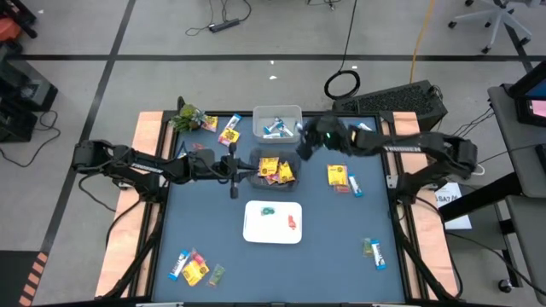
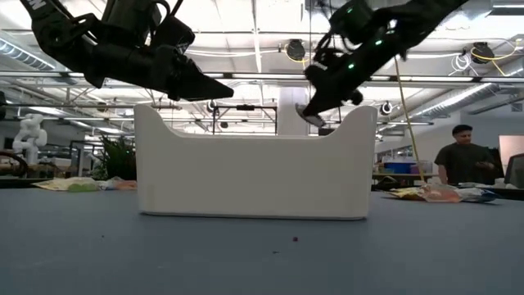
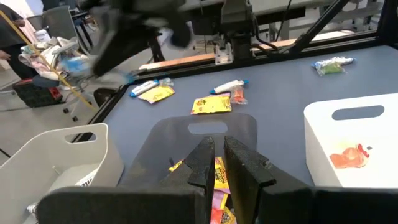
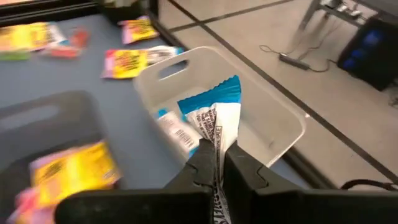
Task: Sort candy
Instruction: Put the yellow candy into the black bin
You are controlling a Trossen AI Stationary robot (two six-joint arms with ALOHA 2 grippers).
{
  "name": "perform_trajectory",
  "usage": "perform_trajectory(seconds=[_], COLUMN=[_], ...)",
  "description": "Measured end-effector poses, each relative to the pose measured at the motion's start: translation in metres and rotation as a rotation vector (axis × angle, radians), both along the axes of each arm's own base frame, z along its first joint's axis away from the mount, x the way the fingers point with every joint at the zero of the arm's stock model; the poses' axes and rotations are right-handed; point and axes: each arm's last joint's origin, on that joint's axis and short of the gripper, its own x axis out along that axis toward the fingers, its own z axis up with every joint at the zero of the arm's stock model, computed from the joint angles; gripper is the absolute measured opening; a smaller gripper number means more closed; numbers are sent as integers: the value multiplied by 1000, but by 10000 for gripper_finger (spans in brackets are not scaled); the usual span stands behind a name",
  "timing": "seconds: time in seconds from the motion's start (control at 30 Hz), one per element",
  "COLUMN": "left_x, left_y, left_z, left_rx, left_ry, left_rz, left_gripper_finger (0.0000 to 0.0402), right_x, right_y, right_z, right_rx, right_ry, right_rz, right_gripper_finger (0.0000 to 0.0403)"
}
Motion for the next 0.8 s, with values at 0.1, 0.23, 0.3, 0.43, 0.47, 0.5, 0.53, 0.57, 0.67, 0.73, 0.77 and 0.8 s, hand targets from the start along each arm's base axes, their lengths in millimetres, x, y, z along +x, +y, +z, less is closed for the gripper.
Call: perform_trajectory(seconds=[0.1, 0.23, 0.3, 0.43, 0.47, 0.5, 0.53, 0.57, 0.67, 0.73, 0.77, 0.8], left_x=[0, 0, 0, 0, 0, 0, 0, 0, 0, 0, 0, 0], left_y=[0, 0, 0, 0, 0, 0, 0, 0, 0, 0, 0, 0], left_z=[0, 0, 0, 0, 0, 0, 0, 0, 0, 0, -1, -1], left_rx=[-2, -5, -5, -5, -5, -5, -5, -5, -5, -5, -6, -6], left_ry=[0, 2, 2, 3, 3, 3, 3, 3, 5, 5, 5, 5], left_rz=[0, 1, 1, 1, 1, 1, 1, 1, 1, 1, 1, 1], left_gripper_finger=[45, 45, 44, 44, 44, 44, 44, 44, 44, 44, 44, 44], right_x=[8, 22, 30, 45, 48, 51, 54, 56, 60, 60, 60, 60], right_y=[-31, -68, -84, -108, -112, -115, -117, -120, -125, -127, -128, -128], right_z=[-5, -17, -23, -31, -35, -38, -41, -44, -51, -54, -56, -57], right_rx=[60, 124, 141, 179, 191, 202, 211, 223, 248, 257, 261, 262], right_ry=[12, 26, 46, 83, 102, 118, 128, 132, 131, 134, 139, 142], right_rz=[14, 7, -17, -36, -41, -42, -41, -32, -18, -27, -30, -29], right_gripper_finger=[7, 6, 6, 6, 6, 6, 6, 6, 6, 12, 17, 25])
